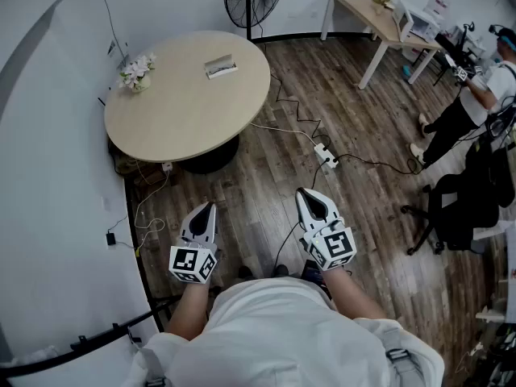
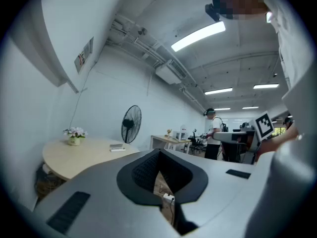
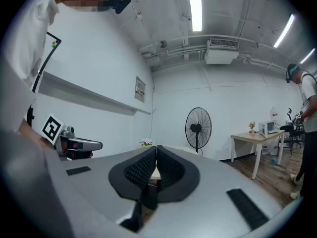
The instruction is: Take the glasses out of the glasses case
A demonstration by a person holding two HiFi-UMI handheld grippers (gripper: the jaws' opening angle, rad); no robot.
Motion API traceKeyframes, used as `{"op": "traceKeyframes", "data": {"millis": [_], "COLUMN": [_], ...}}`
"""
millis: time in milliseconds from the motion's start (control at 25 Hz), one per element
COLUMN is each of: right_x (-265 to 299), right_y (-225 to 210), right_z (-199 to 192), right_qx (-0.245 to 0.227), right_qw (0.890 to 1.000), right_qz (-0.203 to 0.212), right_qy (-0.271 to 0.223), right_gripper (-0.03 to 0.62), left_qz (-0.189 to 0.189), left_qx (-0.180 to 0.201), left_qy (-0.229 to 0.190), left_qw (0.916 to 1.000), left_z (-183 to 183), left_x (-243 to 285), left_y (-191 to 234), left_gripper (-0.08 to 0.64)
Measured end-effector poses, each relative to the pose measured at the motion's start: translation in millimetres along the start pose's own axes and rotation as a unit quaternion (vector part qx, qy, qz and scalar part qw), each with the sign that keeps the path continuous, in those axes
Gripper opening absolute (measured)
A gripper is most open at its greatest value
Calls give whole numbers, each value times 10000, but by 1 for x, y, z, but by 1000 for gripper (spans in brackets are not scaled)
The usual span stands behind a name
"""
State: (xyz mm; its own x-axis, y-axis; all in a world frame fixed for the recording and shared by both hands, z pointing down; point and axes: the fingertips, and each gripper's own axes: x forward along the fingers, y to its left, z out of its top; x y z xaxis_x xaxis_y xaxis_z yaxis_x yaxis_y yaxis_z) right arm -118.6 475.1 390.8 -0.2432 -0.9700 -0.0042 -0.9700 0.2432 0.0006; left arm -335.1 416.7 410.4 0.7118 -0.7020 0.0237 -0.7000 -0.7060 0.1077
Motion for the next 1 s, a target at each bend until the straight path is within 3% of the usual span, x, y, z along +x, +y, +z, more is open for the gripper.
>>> {"op": "traceKeyframes", "data": {"millis": [240, 480, 680, 840, 1000], "right_x": [-51, -66, -78, -82, -73], "right_y": [-15, -34, -48, -78, -101], "right_z": [-23, -25, -24, -26, -35], "right_qx": [234, 321, 248, 267, 298], "right_qw": [9988, 9988, 9986, 9990, 9988], "right_qz": [-30, 105, 417, 309, 340], "right_qy": [421, 353, 209, 184, 189], "right_gripper": [23, 25, 25, 25, 25], "left_qz": [-194, -324, -694, -573, -432], "left_qx": [-332, -231, -490, -189, -215], "left_qy": [297, 481, 183, 280, 434], "left_qw": [9988, 9980, 9962, 9978, 9979], "left_z": [-19, -17, -7, -6, -17], "left_x": [-2, 2, 3, 13, 34], "left_y": [-50, -77, -106, -109, -92], "left_gripper": [11, 11, 12, 12, 12]}}
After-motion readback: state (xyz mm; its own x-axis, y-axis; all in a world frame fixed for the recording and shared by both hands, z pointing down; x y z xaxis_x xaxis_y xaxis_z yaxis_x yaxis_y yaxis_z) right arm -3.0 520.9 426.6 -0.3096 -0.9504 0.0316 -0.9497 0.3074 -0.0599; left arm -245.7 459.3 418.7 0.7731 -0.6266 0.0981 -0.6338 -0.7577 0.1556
